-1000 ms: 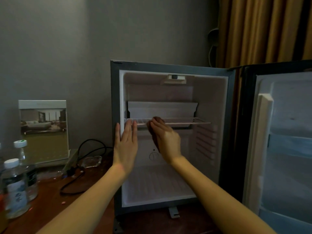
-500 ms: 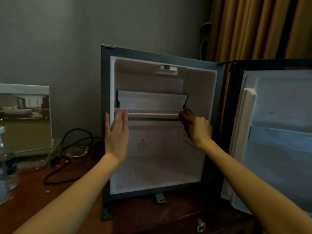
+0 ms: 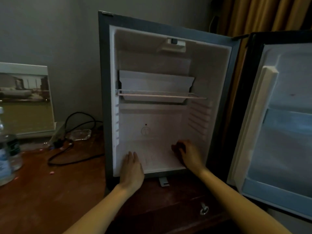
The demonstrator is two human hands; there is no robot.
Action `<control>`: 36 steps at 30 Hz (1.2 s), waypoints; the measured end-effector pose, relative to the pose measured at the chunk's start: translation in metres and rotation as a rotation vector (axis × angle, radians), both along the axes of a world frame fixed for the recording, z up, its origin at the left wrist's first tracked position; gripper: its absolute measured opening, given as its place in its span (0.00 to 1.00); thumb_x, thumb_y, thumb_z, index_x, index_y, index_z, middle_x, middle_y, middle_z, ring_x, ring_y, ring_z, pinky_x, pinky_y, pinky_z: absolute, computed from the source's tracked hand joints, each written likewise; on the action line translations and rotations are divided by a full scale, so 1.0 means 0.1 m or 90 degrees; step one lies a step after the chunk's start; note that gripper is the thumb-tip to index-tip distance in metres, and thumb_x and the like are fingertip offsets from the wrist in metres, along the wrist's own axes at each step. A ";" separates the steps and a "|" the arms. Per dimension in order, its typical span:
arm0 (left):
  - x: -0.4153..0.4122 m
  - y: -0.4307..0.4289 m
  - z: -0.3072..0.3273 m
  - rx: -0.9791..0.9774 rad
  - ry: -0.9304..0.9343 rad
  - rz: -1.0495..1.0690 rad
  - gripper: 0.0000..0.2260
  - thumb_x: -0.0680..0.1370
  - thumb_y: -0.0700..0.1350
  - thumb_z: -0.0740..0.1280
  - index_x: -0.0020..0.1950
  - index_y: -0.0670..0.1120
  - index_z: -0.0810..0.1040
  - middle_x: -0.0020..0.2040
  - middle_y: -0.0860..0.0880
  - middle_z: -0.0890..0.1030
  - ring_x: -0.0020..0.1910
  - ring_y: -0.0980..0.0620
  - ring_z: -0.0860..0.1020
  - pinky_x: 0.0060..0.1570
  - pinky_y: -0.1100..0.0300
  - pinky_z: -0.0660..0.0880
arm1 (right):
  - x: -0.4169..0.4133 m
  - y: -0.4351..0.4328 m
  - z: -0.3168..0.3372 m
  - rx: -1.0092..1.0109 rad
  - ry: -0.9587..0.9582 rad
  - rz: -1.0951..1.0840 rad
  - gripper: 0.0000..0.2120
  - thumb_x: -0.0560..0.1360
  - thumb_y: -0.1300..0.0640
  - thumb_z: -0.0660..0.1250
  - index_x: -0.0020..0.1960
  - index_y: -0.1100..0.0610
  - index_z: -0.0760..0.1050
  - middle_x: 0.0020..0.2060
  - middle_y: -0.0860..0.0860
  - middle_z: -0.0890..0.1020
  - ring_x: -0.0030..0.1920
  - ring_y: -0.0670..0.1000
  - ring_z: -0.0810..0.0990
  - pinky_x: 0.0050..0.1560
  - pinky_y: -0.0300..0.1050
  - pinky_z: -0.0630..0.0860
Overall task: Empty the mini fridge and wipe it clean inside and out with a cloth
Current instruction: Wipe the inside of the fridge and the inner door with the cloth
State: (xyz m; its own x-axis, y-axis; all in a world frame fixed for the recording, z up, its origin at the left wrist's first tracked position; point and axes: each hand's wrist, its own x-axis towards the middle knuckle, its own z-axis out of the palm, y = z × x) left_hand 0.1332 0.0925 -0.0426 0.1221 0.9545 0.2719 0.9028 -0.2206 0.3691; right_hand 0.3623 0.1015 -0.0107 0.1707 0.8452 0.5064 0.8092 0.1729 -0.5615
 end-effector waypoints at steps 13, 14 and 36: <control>-0.03 0.25 -0.13 0.095 -0.011 0.072 0.32 0.82 0.40 0.54 0.76 0.37 0.35 0.79 0.40 0.42 0.78 0.46 0.44 0.75 0.57 0.43 | 0.02 1.19 -0.20 -0.160 0.118 -0.042 0.20 0.76 0.42 0.66 0.52 0.59 0.81 0.51 0.54 0.83 0.48 0.54 0.80 0.48 0.43 0.77; -0.03 0.25 -0.13 0.092 -0.014 0.072 0.32 0.81 0.39 0.53 0.76 0.37 0.34 0.79 0.39 0.42 0.78 0.45 0.44 0.75 0.57 0.43 | -0.05 1.24 -0.19 -0.161 0.124 -0.026 0.19 0.77 0.44 0.67 0.52 0.60 0.81 0.51 0.52 0.82 0.46 0.51 0.79 0.45 0.39 0.75; -0.07 0.19 -0.23 0.124 0.071 0.058 0.46 0.51 0.41 0.82 0.66 0.31 0.70 0.62 0.36 0.78 0.59 0.41 0.79 0.57 0.51 0.74 | -1.78 1.70 -0.10 -0.029 -0.105 0.196 0.09 0.72 0.50 0.70 0.48 0.55 0.82 0.50 0.52 0.80 0.50 0.52 0.79 0.54 0.53 0.77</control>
State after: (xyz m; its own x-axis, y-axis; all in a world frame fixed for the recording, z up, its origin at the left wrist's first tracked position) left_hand 0.1260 0.1115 -0.0654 0.0769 0.8940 0.4413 0.9549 -0.1933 0.2253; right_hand 0.1842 0.2716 -0.0209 -0.1768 0.8666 0.4666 0.8031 0.4011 -0.4407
